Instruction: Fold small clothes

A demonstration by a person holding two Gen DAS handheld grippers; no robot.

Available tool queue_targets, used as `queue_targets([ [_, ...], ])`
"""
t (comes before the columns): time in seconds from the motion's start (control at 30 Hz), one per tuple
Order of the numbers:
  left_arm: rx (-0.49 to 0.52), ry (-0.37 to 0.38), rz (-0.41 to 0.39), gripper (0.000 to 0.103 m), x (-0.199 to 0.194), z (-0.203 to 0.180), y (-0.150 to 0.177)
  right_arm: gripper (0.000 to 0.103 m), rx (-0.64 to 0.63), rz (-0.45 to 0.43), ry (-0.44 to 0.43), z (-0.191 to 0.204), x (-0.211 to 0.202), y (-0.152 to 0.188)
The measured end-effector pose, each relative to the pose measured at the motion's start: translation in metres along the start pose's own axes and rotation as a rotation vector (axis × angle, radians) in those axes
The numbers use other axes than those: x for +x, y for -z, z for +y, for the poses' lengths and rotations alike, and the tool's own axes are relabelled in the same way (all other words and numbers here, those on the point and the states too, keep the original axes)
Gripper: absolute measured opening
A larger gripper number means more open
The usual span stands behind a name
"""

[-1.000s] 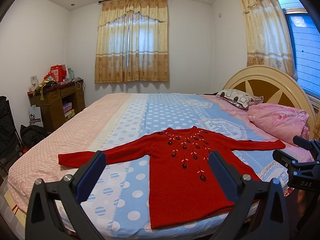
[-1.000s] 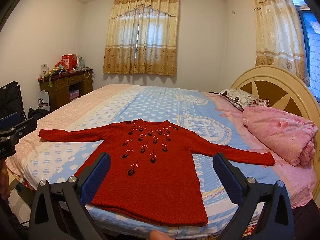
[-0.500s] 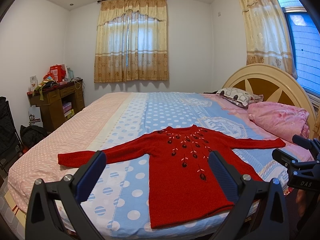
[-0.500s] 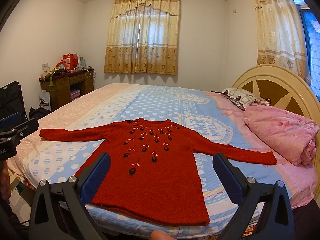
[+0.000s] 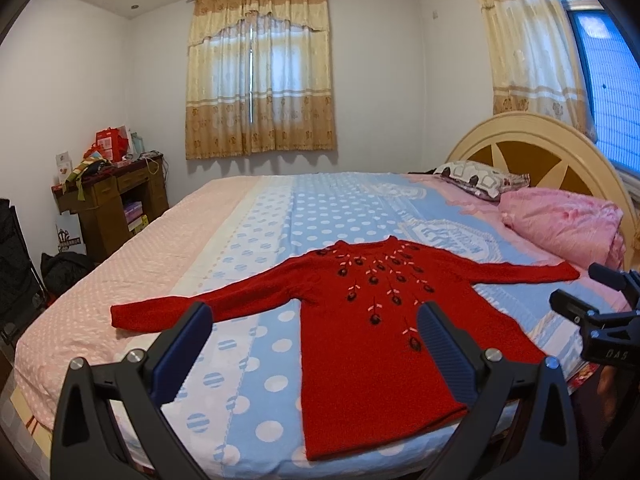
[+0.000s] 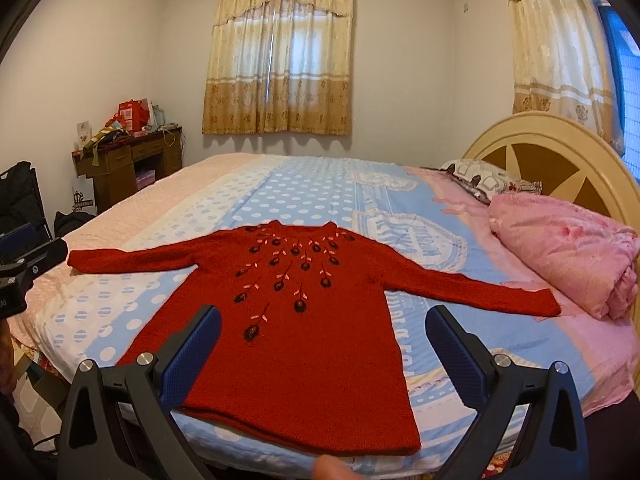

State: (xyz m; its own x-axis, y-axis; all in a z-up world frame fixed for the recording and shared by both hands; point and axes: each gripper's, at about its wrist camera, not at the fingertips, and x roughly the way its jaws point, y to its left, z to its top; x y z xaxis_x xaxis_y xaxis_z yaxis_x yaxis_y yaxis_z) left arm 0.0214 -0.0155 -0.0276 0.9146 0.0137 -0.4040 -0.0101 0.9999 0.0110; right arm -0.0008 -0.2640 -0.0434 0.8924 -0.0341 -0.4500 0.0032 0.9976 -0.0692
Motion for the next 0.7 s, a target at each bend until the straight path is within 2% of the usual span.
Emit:
queue_targets([
  [0.33,0.093,-0.004,0.111,0.103,0.074,-0.010,0.009,0.102,0.071,0.206,0.041,-0.046,0.086,0.034],
  [0.5,0.126,-0.002,0.144,0.103,0.110,-0.014,0.002,0.102,0.175,0.255,0.094,-0.091,0.116,0.043],
  [0.7,0.155,0.004,0.154,0.103,0.147,-0.016,-0.010,0.100,0.241,0.282,0.183,-0.148,0.134,0.036],
])
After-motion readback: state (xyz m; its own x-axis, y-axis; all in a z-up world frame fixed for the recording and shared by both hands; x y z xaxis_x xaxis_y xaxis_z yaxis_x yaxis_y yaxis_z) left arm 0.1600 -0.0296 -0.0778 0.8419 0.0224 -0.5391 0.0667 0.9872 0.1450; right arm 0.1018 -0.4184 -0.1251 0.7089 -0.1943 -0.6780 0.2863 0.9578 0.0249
